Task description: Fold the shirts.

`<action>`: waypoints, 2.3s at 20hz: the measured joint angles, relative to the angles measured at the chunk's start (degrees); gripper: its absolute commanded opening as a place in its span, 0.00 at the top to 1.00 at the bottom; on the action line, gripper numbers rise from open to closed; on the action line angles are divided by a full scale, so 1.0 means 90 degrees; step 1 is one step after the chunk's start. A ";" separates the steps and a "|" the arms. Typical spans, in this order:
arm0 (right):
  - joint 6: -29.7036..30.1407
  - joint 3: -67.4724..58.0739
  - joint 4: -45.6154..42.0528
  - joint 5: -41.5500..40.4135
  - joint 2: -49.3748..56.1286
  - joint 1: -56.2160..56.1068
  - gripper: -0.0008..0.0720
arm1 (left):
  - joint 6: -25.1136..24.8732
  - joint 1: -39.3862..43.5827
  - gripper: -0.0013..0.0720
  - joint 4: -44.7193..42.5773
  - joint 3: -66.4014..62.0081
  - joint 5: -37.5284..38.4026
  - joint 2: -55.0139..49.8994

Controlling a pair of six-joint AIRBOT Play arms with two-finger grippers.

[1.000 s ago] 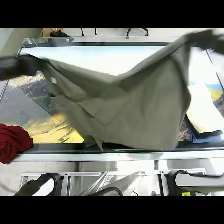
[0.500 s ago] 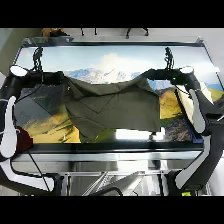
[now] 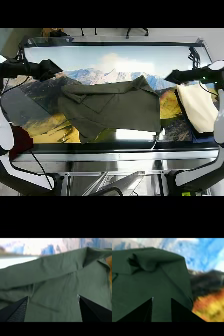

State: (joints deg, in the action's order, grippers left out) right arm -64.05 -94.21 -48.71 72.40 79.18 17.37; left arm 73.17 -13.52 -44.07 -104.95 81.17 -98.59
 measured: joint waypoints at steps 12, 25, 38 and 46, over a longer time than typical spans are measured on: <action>-0.0595 0.4454 -0.0848 0.0571 -0.1469 0.0563 0.48 | -0.0510 -0.0940 0.03 0.0024 0.4277 0.0112 0.2312; 0.0396 0.5139 0.0311 -0.0478 -0.1224 0.0044 0.97 | -0.0690 -0.1433 0.03 0.0058 0.5489 -0.0355 0.3281; 0.0503 0.2963 0.1064 0.0063 -0.1632 0.1392 0.97 | -0.0690 -0.1100 0.03 0.0022 0.5576 -0.0304 0.3303; 0.0556 0.2858 0.0969 0.0369 -0.1627 0.1389 0.97 | -0.0486 0.1127 0.04 0.0073 0.7286 -0.2174 0.3305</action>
State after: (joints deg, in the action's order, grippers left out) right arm -59.05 -68.49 -39.99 75.72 64.53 29.87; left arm 68.79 -3.38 -43.42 -39.38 61.60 -68.84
